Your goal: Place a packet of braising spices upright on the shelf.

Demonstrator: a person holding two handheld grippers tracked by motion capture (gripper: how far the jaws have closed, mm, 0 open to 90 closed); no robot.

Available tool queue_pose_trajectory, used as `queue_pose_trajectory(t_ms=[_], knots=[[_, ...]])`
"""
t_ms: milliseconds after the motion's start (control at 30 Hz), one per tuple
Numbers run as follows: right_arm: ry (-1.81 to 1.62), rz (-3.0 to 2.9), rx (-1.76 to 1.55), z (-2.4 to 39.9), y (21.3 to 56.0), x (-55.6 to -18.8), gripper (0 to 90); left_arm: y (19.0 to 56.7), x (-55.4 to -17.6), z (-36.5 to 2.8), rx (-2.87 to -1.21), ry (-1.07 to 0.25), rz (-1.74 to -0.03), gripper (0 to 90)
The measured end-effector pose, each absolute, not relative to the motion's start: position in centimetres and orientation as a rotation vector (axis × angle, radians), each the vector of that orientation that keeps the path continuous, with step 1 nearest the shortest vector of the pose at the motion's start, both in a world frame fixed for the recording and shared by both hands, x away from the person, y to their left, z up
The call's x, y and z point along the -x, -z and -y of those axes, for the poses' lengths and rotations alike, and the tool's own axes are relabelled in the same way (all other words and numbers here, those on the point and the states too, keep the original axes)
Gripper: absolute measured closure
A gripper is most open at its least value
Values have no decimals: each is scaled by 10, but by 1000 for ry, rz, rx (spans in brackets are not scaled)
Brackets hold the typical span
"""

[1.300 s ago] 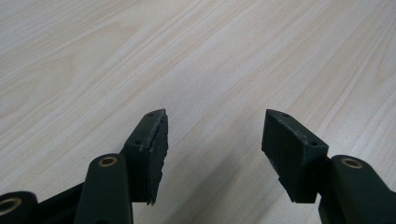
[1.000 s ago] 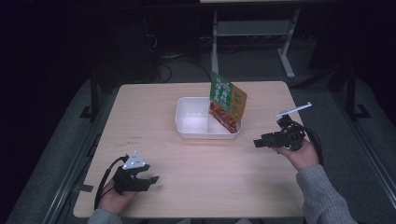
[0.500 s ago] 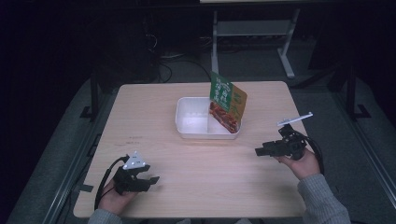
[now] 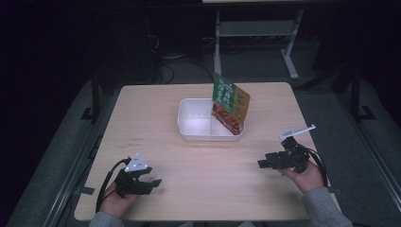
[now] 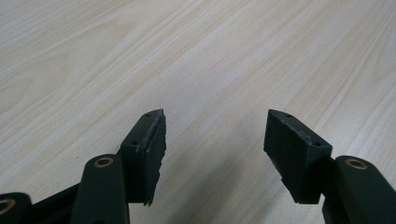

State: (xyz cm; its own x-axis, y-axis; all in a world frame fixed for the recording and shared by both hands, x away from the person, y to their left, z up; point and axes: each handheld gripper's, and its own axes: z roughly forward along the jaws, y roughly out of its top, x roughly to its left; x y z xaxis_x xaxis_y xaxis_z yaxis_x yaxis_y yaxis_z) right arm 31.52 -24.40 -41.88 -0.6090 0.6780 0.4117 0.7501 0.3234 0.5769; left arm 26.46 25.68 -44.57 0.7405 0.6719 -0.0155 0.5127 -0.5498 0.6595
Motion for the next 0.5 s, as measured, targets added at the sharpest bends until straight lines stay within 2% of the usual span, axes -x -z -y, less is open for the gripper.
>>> queue_pose_trajectory(t_ms=[500], knots=[[1156,2471,1333,244,437,-300,396,446,-264,-255,-2275,-315,-887,354]])
